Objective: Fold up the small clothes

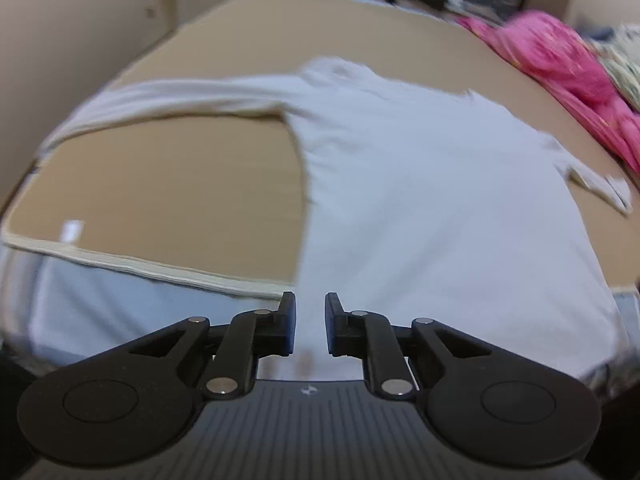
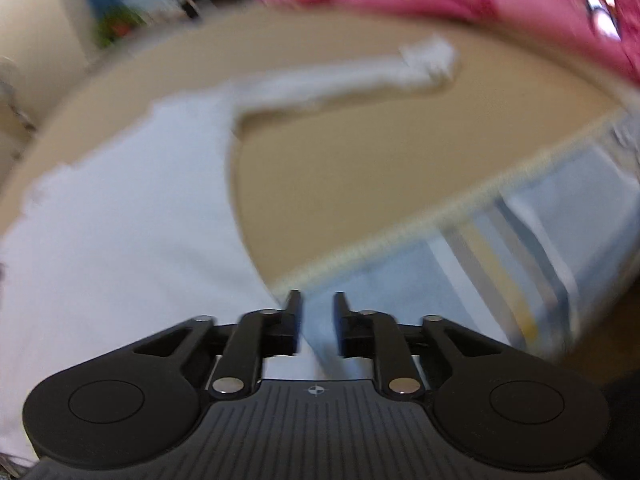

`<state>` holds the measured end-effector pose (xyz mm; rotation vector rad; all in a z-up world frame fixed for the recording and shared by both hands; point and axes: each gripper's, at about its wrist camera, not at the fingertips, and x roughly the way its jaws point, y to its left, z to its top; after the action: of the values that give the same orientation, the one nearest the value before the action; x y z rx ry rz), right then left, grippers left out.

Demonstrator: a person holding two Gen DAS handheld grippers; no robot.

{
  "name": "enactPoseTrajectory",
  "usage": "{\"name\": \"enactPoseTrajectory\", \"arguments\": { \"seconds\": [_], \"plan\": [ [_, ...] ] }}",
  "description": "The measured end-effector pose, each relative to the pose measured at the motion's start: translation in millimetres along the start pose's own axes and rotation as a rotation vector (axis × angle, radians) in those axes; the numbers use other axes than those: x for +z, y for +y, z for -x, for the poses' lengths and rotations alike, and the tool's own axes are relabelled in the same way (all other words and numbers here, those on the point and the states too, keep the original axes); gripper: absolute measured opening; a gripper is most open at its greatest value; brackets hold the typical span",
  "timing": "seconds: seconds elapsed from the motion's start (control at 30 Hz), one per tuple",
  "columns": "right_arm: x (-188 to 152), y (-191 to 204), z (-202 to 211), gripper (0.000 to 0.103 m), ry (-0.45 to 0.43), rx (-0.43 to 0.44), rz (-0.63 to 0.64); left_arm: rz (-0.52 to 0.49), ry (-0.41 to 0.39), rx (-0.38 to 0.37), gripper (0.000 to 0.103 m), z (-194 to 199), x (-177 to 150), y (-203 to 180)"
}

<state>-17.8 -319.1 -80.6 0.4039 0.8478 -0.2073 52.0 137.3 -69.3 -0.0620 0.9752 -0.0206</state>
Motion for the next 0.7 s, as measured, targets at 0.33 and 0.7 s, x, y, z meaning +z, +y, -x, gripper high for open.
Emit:
{"name": "enactPoseTrajectory", "arguments": {
  "seconds": [0.33, 0.7],
  "plan": [
    [-20, 12, -33, 0.043, 0.184, 0.027, 0.001, 0.056, 0.160, 0.016, 0.039, -38, 0, 13],
    [8, 15, -2, 0.043, -0.049, 0.016, 0.017, 0.020, 0.068, 0.020, 0.050, -13, 1, -6]
  ]
}}
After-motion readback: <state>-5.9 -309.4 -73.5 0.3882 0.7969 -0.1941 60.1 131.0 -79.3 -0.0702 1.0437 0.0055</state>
